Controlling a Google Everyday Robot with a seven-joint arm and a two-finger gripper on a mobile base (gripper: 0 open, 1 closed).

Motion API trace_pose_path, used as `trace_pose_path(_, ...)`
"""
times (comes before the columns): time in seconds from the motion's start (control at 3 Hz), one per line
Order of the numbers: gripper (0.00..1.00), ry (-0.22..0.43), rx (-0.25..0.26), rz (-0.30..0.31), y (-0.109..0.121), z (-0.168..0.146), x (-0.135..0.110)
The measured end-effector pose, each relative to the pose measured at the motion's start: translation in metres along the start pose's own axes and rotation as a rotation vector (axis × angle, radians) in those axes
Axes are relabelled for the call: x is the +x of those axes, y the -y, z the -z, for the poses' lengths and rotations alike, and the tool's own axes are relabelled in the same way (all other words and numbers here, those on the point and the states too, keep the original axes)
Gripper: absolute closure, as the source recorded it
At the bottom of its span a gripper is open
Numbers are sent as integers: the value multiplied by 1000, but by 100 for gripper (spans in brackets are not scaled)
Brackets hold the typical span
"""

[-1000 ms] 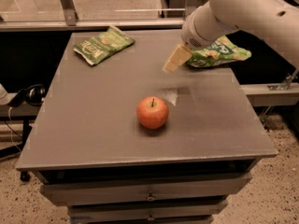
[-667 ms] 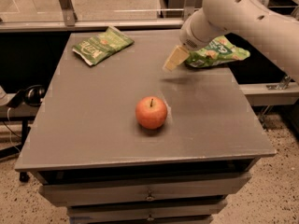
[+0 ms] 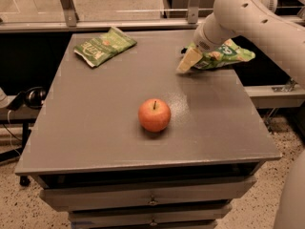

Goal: Move green jalapeno chip bag near apple

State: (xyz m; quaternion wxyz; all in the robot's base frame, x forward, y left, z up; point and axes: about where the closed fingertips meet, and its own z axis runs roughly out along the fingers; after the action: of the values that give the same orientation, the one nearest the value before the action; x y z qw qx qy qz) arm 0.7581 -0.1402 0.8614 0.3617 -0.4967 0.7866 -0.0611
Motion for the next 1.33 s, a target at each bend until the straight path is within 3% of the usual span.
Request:
trace_pose_path(0.33,0,-23,14,-7,12,6,19)
trace_pose_path(0.67,19,-40,4,-5,13,12,30)
trace_pose_path(1.33,65,3,-17,25,6,32,18)
